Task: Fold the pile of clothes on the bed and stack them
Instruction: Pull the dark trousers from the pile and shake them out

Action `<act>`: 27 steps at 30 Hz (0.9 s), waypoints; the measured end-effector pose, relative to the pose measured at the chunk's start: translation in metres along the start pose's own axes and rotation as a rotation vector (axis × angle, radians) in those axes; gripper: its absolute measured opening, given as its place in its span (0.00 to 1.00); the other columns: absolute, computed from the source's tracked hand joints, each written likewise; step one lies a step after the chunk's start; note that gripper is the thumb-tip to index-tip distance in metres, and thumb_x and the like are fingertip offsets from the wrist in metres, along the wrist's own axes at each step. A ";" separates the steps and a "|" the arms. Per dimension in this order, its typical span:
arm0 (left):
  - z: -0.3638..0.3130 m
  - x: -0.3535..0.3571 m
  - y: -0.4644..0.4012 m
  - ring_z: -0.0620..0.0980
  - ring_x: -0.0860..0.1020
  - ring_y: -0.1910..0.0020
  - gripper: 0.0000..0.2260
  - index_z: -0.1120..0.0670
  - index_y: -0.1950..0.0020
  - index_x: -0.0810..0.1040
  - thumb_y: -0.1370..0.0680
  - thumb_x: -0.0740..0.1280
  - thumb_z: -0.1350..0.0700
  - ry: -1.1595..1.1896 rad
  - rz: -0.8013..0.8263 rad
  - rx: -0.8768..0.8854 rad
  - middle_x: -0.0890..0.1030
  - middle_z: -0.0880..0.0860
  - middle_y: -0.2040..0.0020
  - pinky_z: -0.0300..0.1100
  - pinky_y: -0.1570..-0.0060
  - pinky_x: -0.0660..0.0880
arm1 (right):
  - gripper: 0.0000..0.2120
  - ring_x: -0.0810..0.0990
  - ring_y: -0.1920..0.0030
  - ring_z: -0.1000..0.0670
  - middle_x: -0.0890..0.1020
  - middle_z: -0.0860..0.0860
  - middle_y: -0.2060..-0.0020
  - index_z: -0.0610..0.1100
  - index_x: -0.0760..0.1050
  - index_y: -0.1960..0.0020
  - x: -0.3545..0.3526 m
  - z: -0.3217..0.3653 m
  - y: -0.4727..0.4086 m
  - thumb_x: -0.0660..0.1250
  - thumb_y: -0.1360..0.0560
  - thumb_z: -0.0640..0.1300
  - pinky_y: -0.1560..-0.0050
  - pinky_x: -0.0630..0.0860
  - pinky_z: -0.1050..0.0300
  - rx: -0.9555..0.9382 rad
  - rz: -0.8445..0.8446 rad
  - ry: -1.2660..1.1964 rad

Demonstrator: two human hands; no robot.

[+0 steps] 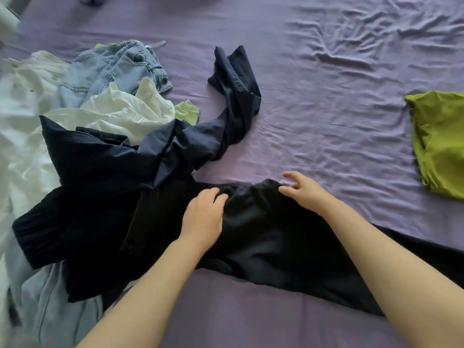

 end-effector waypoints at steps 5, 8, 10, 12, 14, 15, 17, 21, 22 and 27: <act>0.018 -0.003 -0.059 0.55 0.69 0.33 0.23 0.51 0.28 0.64 0.22 0.64 0.49 -0.082 0.381 -0.114 0.71 0.54 0.33 0.53 0.32 0.62 | 0.20 0.76 0.44 0.54 0.78 0.54 0.42 0.44 0.76 0.36 0.005 -0.005 0.002 0.71 0.26 0.48 0.46 0.70 0.59 0.046 0.026 -0.065; 0.033 -0.005 -0.063 0.57 0.70 0.37 0.20 0.52 0.35 0.69 0.23 0.66 0.46 -0.244 0.535 -0.044 0.73 0.55 0.38 0.52 0.38 0.64 | 0.13 0.76 0.48 0.53 0.76 0.57 0.52 0.49 0.77 0.45 -0.006 -0.007 0.006 0.71 0.27 0.51 0.54 0.69 0.61 0.007 0.043 0.213; 0.043 -0.012 -0.065 0.56 0.71 0.40 0.16 0.53 0.41 0.72 0.23 0.66 0.45 -0.252 0.522 -0.034 0.73 0.55 0.41 0.50 0.42 0.67 | 0.09 0.76 0.55 0.49 0.76 0.55 0.60 0.48 0.73 0.57 -0.013 -0.008 0.008 0.71 0.27 0.51 0.61 0.68 0.58 -0.033 -0.021 0.330; 0.046 -0.017 -0.067 0.56 0.71 0.41 0.17 0.54 0.41 0.72 0.24 0.66 0.44 -0.239 0.485 -0.058 0.73 0.55 0.42 0.49 0.45 0.69 | 0.11 0.74 0.57 0.48 0.74 0.53 0.60 0.47 0.69 0.57 -0.014 -0.010 0.010 0.70 0.26 0.51 0.60 0.68 0.54 -0.093 -0.139 0.369; 0.046 -0.018 -0.068 0.56 0.73 0.43 0.19 0.54 0.41 0.72 0.24 0.67 0.44 -0.238 0.483 -0.078 0.73 0.55 0.42 0.48 0.49 0.70 | 0.10 0.74 0.57 0.48 0.74 0.53 0.59 0.49 0.68 0.55 -0.011 -0.014 0.013 0.69 0.25 0.49 0.59 0.68 0.54 -0.154 -0.188 0.318; 0.047 -0.018 -0.068 0.55 0.74 0.46 0.18 0.54 0.42 0.72 0.24 0.67 0.43 -0.241 0.497 -0.079 0.75 0.54 0.45 0.47 0.53 0.70 | 0.09 0.75 0.57 0.49 0.75 0.53 0.59 0.49 0.68 0.54 -0.008 -0.018 0.014 0.69 0.25 0.49 0.60 0.69 0.55 -0.163 -0.179 0.267; 0.050 -0.020 -0.068 0.52 0.73 0.57 0.17 0.53 0.50 0.69 0.24 0.66 0.41 -0.268 0.530 -0.070 0.75 0.52 0.52 0.45 0.60 0.68 | 0.09 0.76 0.60 0.49 0.75 0.55 0.62 0.51 0.68 0.53 -0.008 -0.025 0.017 0.68 0.25 0.51 0.64 0.68 0.57 -0.148 -0.197 0.235; 0.056 -0.027 -0.070 0.51 0.72 0.64 0.24 0.55 0.55 0.72 0.27 0.64 0.33 -0.339 0.540 -0.066 0.73 0.51 0.60 0.44 0.63 0.68 | 0.21 0.73 0.68 0.53 0.74 0.55 0.70 0.50 0.67 0.59 -0.013 -0.031 0.019 0.61 0.28 0.68 0.73 0.62 0.59 -0.037 -0.409 0.519; 0.057 -0.029 -0.068 0.51 0.73 0.65 0.26 0.56 0.54 0.74 0.28 0.63 0.32 -0.346 0.518 -0.049 0.74 0.52 0.61 0.43 0.63 0.69 | 0.24 0.73 0.69 0.52 0.74 0.55 0.71 0.49 0.67 0.61 -0.011 -0.030 0.019 0.57 0.29 0.71 0.73 0.61 0.58 -0.028 -0.422 0.562; 0.071 -0.040 -0.057 0.56 0.77 0.47 0.32 0.56 0.34 0.67 0.28 0.67 0.35 -0.330 0.526 0.086 0.77 0.55 0.43 0.45 0.51 0.71 | 0.18 0.78 0.51 0.43 0.82 0.49 0.55 0.45 0.75 0.46 0.006 -0.017 0.008 0.58 0.21 0.59 0.52 0.69 0.50 -0.164 -0.317 0.503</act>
Point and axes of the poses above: each hand's wrist, its own y-axis away from the middle knuckle, its own x-axis out of the palm, z = x × y, the point moved 3 cm from there along -y, towards the middle knuckle
